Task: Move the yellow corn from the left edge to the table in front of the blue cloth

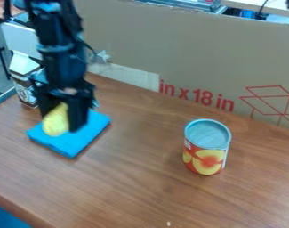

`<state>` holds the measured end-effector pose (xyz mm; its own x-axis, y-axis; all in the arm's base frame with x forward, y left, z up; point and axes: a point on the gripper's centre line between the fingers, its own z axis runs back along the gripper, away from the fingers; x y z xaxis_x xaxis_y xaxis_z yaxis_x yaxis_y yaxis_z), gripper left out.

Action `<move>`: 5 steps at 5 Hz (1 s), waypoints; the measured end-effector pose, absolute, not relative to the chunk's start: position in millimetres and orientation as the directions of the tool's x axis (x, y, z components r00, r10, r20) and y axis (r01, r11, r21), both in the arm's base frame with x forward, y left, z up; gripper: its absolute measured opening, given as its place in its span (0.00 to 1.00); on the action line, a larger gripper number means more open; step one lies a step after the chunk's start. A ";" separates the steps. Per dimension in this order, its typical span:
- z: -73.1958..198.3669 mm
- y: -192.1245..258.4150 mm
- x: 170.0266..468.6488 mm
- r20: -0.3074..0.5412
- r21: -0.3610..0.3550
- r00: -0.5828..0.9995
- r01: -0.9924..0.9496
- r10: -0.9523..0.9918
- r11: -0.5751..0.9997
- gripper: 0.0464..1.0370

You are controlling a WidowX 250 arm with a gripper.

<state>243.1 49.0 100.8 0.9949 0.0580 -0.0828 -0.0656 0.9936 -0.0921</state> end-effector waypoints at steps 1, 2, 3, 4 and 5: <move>89.3 6.6 234.8 -0.112 -0.166 0.994 -0.003 -0.016 0.986 0.64; 81.2 3.6 227.9 -0.129 -0.164 0.992 -0.023 0.002 0.986 0.64; 64.5 23.8 226.2 -0.161 -0.134 0.985 -0.088 0.066 0.987 0.64; 48.3 39.3 225.7 -0.193 -0.141 0.976 -0.132 0.104 0.981 0.64; 36.2 40.8 225.2 -0.220 -0.138 0.971 -0.128 0.095 0.982 0.64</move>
